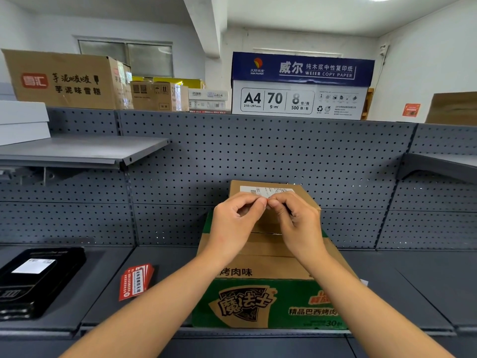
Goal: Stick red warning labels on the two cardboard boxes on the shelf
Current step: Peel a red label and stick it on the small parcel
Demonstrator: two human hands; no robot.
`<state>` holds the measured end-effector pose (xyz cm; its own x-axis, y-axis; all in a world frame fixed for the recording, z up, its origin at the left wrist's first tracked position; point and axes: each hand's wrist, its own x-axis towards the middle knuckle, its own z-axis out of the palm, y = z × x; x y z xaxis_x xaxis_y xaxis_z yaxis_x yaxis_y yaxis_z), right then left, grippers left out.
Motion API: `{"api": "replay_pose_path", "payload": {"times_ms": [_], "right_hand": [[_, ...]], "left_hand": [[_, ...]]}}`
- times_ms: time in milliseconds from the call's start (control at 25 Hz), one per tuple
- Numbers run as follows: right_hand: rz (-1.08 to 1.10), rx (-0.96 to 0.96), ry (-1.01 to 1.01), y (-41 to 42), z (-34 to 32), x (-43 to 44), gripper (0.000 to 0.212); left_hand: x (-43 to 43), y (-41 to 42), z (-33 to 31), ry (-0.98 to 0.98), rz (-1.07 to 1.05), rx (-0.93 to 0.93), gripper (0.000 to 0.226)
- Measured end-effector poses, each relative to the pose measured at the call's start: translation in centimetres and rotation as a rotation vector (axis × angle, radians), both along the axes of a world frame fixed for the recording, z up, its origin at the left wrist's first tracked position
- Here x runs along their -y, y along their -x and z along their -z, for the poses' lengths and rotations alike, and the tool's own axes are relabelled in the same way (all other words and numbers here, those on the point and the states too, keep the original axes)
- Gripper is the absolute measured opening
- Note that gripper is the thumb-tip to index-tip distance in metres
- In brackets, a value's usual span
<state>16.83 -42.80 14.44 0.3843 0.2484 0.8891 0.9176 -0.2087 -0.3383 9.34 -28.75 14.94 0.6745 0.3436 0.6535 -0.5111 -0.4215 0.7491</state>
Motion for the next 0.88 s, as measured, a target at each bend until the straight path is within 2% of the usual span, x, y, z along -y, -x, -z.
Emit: {"api": "replay_pose_path", "payload": {"times_ms": [880], "right_hand": [[-0.024, 0.024, 0.063, 0.54, -0.35, 0.91, 0.01]], "left_hand": [[0.3, 0.22, 0.29, 0.008, 0.012, -0.018, 0.014]]}}
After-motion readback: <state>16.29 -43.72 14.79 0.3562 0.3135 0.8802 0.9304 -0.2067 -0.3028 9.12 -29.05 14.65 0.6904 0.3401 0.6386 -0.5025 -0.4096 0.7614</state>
